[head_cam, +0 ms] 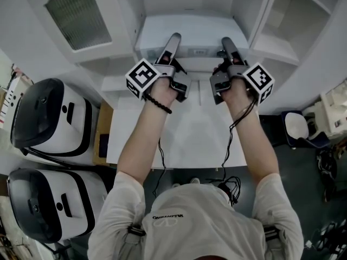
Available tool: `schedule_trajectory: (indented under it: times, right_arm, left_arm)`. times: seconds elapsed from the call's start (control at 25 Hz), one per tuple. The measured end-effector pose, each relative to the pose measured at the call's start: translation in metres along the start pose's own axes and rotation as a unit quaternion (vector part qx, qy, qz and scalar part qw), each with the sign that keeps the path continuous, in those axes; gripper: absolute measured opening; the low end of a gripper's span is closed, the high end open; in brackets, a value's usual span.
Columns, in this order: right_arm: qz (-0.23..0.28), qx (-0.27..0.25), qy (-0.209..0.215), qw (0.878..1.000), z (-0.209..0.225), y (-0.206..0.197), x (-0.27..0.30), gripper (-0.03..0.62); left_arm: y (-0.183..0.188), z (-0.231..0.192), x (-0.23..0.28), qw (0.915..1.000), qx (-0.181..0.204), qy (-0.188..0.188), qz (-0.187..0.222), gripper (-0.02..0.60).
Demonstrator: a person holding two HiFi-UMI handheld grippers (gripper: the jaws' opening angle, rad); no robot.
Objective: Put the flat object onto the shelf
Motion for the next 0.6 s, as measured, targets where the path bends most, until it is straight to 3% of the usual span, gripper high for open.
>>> schedule_trajectory:
  times: [0.08,0.24,0.36,0.4,0.44,0.52,0.6]
  right_arm:
    - [0.006,-0.006,0.006,1.0,-0.002,0.001,-0.004,0.345]
    - [0.02,-0.035,0.031,0.999,-0.012,0.003,-0.026,0.354]
    - [0.027,-0.107,0.054,0.992,-0.026,-0.004,-0.059,0.354]
    - [0.031,-0.144,0.056,0.988,-0.03,-0.006,-0.071,0.35]
    - [0.031,-0.187,0.057,0.98,-0.033,-0.008,-0.081,0.324]
    - [0.021,-0.273,0.055,0.96,-0.038,-0.014,-0.091,0.247]
    - [0.009,-0.321,0.044,0.946,-0.039,-0.019,-0.092,0.147]
  left_arm:
    - [-0.001,0.001,-0.003,0.9999,0.008,0.003,-0.007,0.439]
    - [-0.003,0.0,-0.027,0.9997,0.019,0.014,-0.008,0.448]
    - [-0.01,0.01,-0.061,0.9996,0.028,-0.004,-0.003,0.448]
    - [-0.013,0.015,-0.073,0.9984,0.056,-0.005,-0.009,0.448]
    - [-0.014,0.019,-0.085,0.9941,0.107,0.004,-0.02,0.446]
    - [-0.015,0.029,-0.1,0.9706,0.236,0.02,-0.042,0.361]
    - [-0.014,0.044,-0.103,0.9324,0.357,0.021,-0.054,0.236]
Point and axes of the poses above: the fingertips, and each gripper's own axes: x forward along the fingers, z to its right, y out of its top, the point moved 1 cm from there along -x, backward along the fingers, and after that the axes turned 8 degrees about x, right-handed, at the moved point
